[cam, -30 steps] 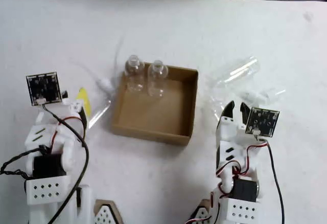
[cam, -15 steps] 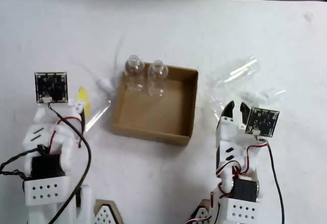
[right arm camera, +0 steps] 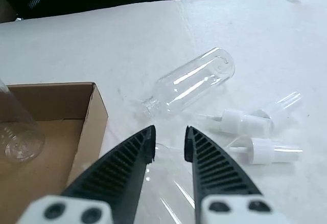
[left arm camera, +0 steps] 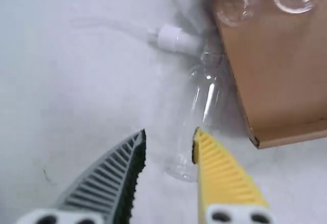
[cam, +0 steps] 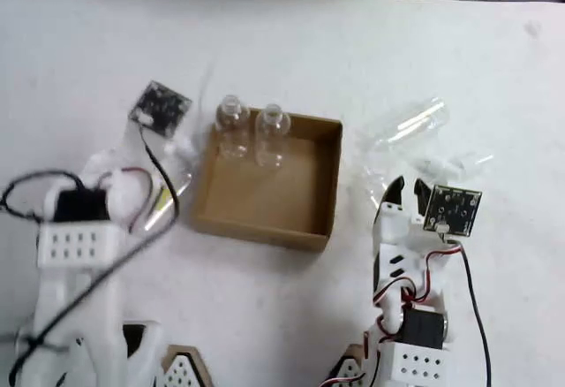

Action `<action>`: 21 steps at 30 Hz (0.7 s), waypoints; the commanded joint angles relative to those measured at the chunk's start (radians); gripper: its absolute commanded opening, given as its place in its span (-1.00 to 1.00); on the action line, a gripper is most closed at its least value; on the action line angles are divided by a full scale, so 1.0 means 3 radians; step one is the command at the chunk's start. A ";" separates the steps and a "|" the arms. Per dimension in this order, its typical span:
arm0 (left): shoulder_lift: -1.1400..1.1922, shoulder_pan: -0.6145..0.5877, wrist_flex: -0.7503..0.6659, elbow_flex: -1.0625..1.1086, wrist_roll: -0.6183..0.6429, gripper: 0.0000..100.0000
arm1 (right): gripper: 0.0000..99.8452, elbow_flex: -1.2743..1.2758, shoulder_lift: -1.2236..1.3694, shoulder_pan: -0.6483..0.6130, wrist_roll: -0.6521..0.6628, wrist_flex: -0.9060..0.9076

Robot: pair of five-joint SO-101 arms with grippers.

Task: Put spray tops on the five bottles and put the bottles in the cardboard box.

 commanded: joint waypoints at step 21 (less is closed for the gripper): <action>0.1302 -0.0269 0.0220 -0.0762 -0.0317 -0.52 | -0.83 0.0031 -0.0003 -0.0038 0.0036 0.0013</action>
